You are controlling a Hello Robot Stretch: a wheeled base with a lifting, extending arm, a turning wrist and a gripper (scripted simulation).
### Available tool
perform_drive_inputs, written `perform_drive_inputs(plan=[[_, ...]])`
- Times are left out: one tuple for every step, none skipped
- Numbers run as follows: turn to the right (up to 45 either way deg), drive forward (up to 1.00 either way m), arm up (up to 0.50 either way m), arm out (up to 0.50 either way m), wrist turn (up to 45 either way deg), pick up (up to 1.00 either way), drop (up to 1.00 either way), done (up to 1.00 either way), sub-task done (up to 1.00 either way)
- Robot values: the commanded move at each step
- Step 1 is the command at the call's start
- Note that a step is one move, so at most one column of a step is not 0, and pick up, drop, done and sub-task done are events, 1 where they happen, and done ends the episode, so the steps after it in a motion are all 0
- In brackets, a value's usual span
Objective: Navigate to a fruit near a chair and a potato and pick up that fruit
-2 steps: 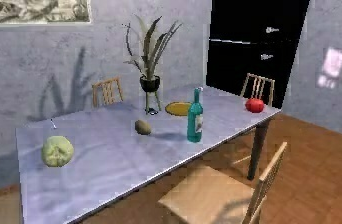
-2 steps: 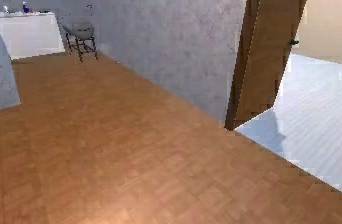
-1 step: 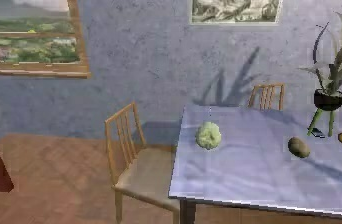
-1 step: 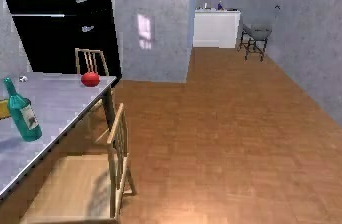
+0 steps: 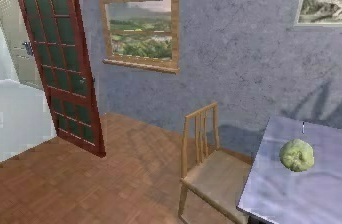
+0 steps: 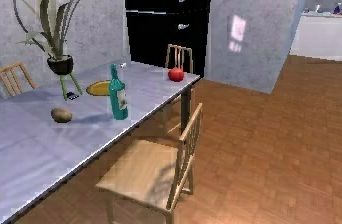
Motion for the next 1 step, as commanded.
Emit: perform_drive_inputs(plan=[[0.0, 0.10, 0.00, 0.00, 0.0, 0.00, 0.00, 0.00, 0.00]])
